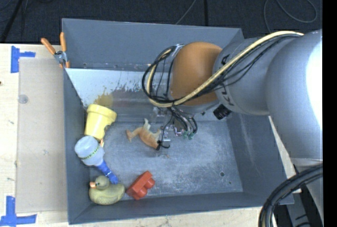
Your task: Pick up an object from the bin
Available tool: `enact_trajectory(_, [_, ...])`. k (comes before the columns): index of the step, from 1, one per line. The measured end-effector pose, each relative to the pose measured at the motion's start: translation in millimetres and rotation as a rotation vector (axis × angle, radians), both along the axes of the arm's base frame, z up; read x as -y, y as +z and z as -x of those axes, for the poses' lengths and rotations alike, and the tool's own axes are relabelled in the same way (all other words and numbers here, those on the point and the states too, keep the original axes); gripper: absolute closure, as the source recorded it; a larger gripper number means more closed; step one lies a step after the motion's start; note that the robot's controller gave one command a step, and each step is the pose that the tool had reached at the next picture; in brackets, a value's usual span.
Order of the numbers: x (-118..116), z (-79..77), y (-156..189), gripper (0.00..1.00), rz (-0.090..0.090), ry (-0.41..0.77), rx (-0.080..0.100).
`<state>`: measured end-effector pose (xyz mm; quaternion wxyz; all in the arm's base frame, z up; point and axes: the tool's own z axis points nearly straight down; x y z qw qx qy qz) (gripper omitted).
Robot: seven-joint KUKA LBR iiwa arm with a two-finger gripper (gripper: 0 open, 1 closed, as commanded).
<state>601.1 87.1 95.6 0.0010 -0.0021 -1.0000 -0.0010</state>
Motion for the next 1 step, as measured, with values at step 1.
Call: enact_trajectory(1, [-33.5,7.8,-25.1,1.00,0.000,0.053,0.018])
